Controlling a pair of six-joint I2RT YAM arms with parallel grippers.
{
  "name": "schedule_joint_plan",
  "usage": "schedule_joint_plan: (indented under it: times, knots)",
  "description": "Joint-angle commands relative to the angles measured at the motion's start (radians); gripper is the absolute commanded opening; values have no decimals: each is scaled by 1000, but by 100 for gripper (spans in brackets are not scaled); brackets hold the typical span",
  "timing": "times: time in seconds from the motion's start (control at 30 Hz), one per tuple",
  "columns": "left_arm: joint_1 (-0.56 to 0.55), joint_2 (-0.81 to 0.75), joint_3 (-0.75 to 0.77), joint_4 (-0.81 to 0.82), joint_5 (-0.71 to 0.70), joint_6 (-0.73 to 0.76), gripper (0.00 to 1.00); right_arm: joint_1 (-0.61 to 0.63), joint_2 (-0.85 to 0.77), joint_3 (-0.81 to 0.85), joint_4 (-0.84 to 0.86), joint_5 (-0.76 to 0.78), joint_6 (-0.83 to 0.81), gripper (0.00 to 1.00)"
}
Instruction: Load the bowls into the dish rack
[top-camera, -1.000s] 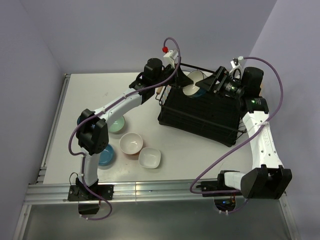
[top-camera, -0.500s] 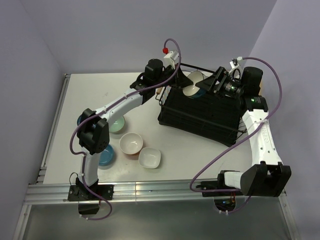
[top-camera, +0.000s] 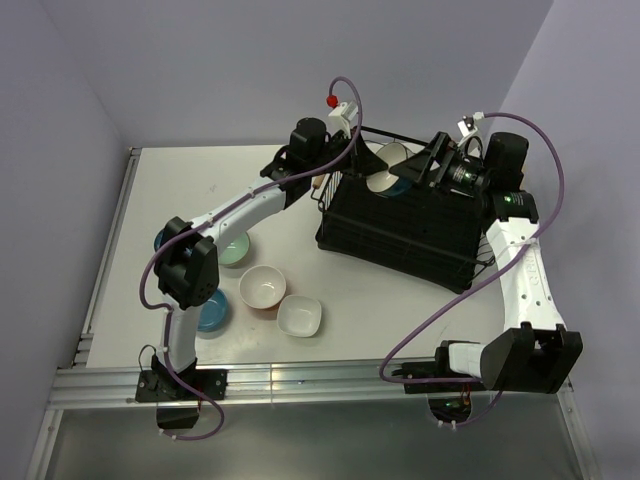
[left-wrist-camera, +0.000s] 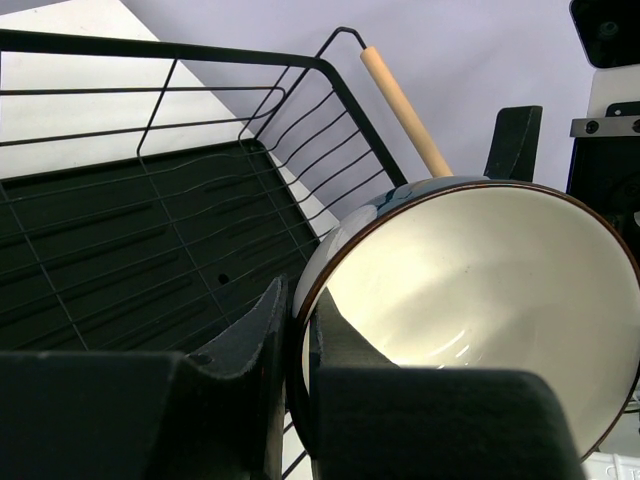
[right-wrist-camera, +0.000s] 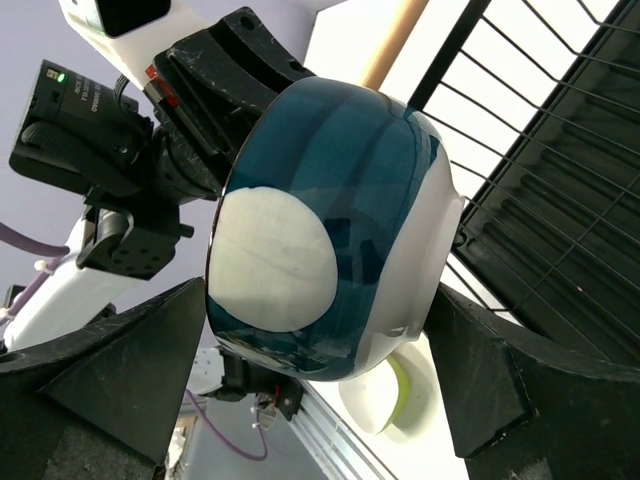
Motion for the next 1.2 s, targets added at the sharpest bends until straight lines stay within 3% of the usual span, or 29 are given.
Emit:
schedule_joint_plan:
  times: [0.0,0.43,0.53,0.83,0.97,1.1,1.17]
  knots:
    - [-14,-20,10,110,20,-32,0,3,-6,35,48,-100,36,96]
    - [0,-20,-5,127,40,-48,0,-17,-7,26,60,-138,58,99]
    - [0,-20,-8,128,42,-52,0,-17,-4,18,71,-140,61,95]
    - [0,-15,-10,114,40,-48,2,-17,-15,18,69,-114,47,44]
    - [1,-15,-2,108,42,-42,15,-21,-7,35,35,-91,13,0]
    - [1,-12,4,102,42,-40,34,-38,-10,32,43,-91,23,0]
    - [0,-14,3,102,40,-42,39,-47,-12,32,42,-80,21,0]
